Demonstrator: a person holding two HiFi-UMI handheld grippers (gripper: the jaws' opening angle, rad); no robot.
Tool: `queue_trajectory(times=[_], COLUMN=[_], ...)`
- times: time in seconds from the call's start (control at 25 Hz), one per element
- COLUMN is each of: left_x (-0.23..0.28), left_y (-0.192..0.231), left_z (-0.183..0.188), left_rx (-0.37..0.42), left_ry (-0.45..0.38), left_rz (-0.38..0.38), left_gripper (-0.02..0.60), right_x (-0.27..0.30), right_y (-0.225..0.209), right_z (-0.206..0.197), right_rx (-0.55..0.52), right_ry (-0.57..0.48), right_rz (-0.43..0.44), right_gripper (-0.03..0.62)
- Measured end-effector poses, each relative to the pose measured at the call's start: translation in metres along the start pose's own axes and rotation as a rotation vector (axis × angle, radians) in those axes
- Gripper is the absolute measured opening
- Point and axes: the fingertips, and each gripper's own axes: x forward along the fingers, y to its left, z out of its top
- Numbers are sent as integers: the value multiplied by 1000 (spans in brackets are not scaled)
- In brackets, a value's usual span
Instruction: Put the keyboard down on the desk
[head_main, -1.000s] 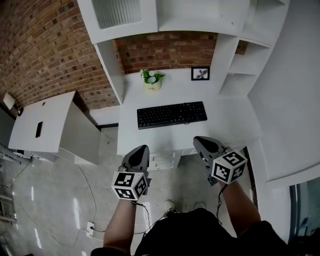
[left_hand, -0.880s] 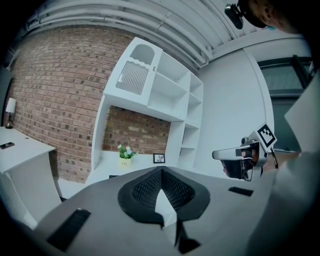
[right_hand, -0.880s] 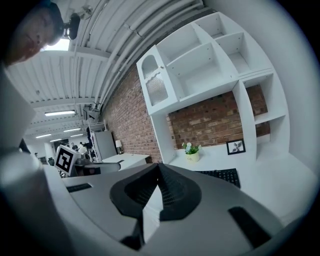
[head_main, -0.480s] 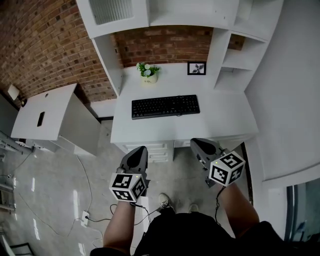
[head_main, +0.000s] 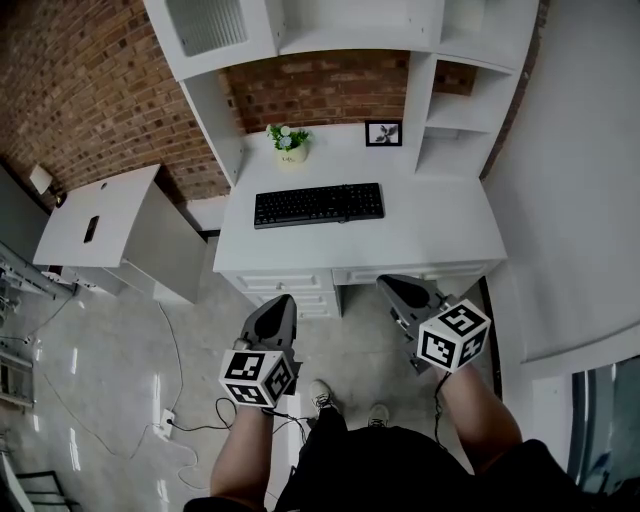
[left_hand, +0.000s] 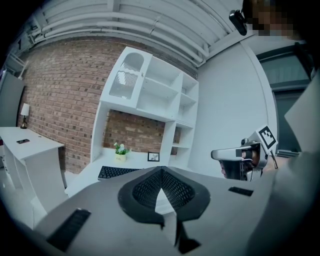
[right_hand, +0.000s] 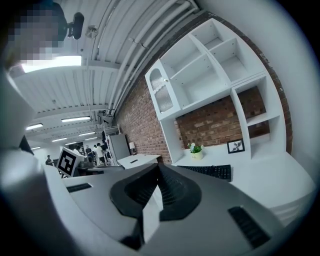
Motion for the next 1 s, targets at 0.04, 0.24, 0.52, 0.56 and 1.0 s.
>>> queue_trajectory(times=[0.04, 0.24, 0.52, 0.56, 1.0], left_x=[-2, -12, -24, -25, -32], left_y=[-6, -32, -58, -61, -82], left_z=[-1, -9, -7, -6, -6], left_rx=[0, 2, 15, 17, 32], left_ry=[-1, -5, -33, -37, -50], left_rz=[4, 21, 32, 34, 44], left_gripper=[18, 18, 18, 18, 18], right_x=[-5, -28, -53, -56, -74], right_y=[0, 0, 1, 1, 2], right_z=[0, -5, -4, -3, 3], right_rx=[-1, -5, -20, -22, -41], right_ry=[-1, -6, -16, -18, -32], right_rz=[7, 36, 60, 62, 88], right_gripper=[17, 17, 17, 17, 17])
